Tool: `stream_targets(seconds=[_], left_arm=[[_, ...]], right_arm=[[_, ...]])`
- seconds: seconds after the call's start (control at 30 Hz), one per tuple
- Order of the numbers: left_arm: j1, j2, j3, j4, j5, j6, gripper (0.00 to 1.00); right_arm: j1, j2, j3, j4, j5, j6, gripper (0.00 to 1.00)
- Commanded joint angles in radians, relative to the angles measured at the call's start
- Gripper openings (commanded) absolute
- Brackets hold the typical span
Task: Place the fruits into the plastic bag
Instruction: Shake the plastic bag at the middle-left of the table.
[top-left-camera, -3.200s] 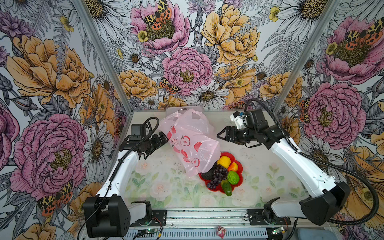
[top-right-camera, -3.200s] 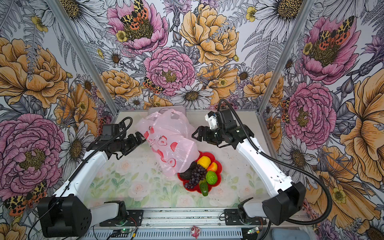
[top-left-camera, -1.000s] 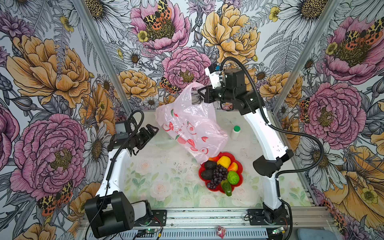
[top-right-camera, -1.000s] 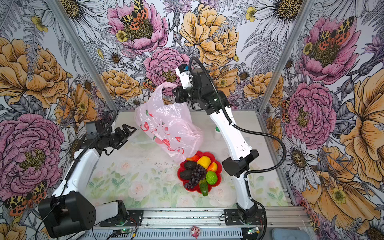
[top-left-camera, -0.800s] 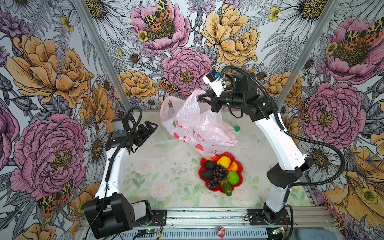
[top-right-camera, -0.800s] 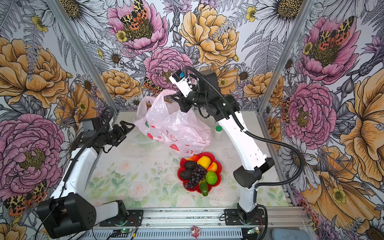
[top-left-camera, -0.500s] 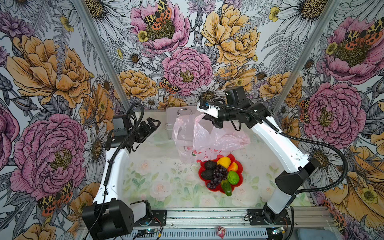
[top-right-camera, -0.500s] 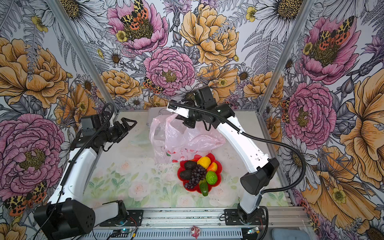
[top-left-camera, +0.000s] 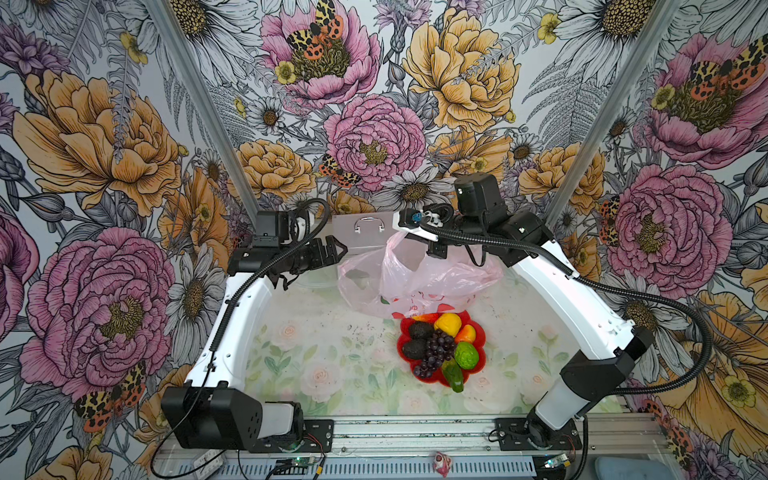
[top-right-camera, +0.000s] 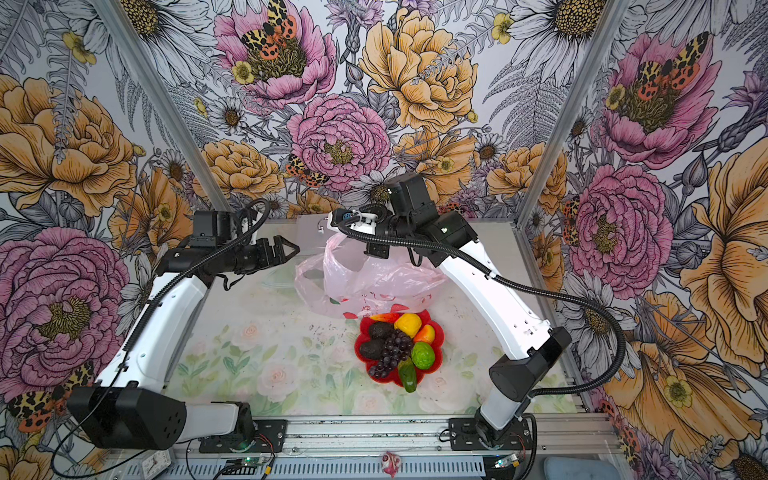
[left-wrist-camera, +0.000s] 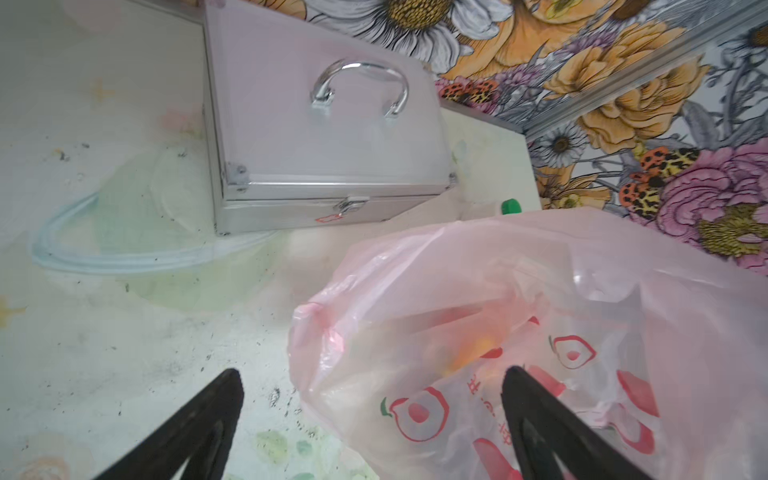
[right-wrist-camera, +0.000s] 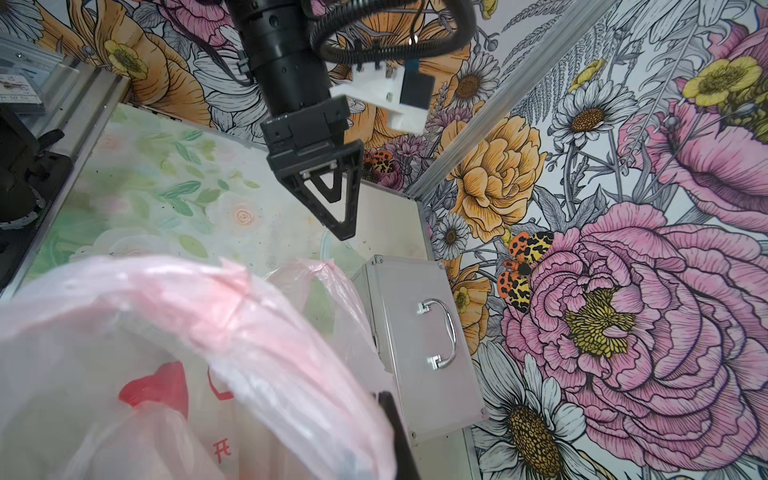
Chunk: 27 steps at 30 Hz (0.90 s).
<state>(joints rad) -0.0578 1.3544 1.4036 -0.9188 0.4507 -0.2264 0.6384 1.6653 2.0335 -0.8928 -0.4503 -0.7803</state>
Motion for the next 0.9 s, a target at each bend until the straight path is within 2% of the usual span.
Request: stream_targets(seconds=[0.0,0.27,0.5,0.63,0.87], left_arm=[[-0.049,0.054,-0.023,-0.073,-0.054,0.086,0.96],[-0.140,0.126,-0.031,-0.072,-0.058,0.140,0.92],[-0.143,0.150,-0.071,-0.089,-0.204,0.157,0.90],[-0.152,0.182,-0.074,-0.087,-0.208,0.160,0.89],[-0.164,0.275,-0.020,-0.077,-0.199,0.162,0.80]], right_arm=[[0.006,-0.022,0.000,0.032,0.000,-0.001,0.00],[0.007,-0.034,-0.006,0.038,0.002,0.006,0.00],[0.006,-0.036,-0.013,0.041,0.003,-0.002,0.00],[0.004,-0.041,-0.013,0.047,0.001,-0.004,0.00],[-0.003,-0.046,-0.025,0.052,-0.034,0.001,0.00]])
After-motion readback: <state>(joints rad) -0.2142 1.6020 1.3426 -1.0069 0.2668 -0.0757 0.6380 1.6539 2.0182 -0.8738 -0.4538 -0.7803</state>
